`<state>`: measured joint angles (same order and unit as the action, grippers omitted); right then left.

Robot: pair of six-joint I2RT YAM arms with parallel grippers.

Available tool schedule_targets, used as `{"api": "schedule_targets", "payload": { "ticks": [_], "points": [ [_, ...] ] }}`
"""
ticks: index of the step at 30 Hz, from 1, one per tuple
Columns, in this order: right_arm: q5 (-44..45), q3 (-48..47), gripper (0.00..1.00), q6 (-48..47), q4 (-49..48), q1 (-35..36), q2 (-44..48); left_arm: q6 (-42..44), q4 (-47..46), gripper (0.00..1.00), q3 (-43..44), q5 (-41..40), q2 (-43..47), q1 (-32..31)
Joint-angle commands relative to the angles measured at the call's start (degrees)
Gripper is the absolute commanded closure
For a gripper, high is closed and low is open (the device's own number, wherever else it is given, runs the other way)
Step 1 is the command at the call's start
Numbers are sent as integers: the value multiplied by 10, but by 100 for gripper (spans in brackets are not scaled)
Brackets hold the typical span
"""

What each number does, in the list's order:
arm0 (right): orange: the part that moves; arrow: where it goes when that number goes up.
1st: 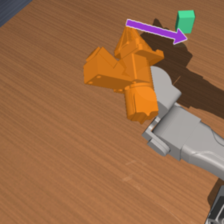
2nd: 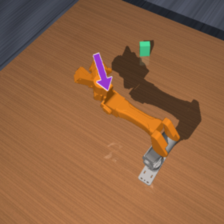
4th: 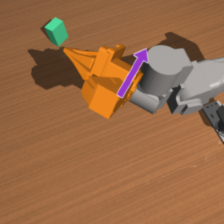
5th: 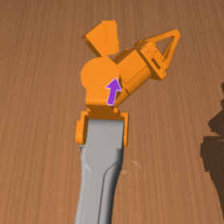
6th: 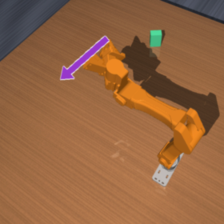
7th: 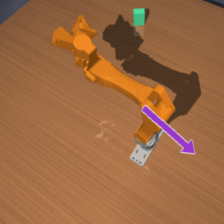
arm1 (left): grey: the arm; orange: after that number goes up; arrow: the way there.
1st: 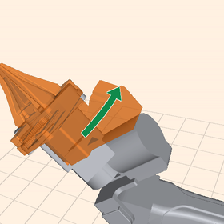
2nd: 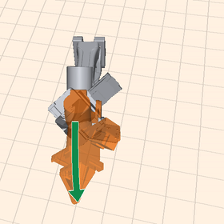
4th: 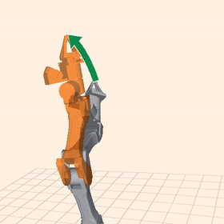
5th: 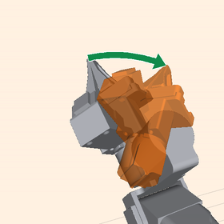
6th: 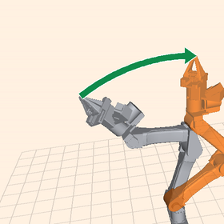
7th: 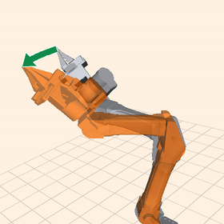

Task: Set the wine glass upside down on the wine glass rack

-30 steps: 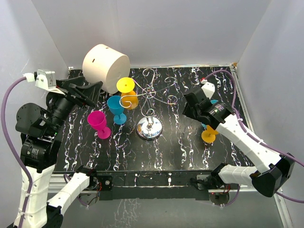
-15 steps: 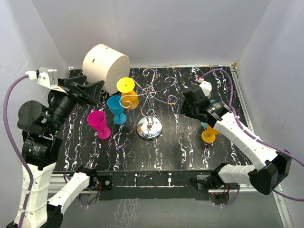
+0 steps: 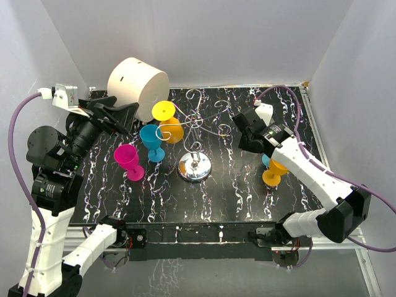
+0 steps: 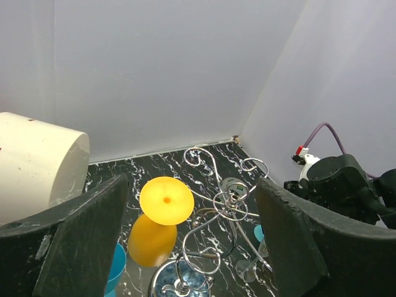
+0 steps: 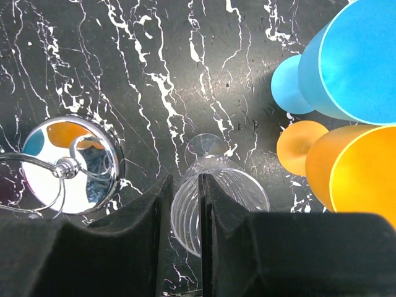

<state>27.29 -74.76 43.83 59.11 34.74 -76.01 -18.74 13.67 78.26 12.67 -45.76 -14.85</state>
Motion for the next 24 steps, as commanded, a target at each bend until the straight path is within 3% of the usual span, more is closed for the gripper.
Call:
{"api": "schedule_targets", "payload": {
  "ticks": [1,14,20,24],
  "points": [
    [31,-40,79,-3,14,-2,16,-6,-21,18,12,13,-1,-2],
    [35,-49,100,-6,25,-2,16,-9,-25,18,7,21,-1,-2],
    [67,-62,100,6,20,-2,49,-26,-49,17,1,87,-7,-3],
    [99,-54,100,23,0,-2,100,-104,-98,17,-16,139,-16,-3]
  ]
}}
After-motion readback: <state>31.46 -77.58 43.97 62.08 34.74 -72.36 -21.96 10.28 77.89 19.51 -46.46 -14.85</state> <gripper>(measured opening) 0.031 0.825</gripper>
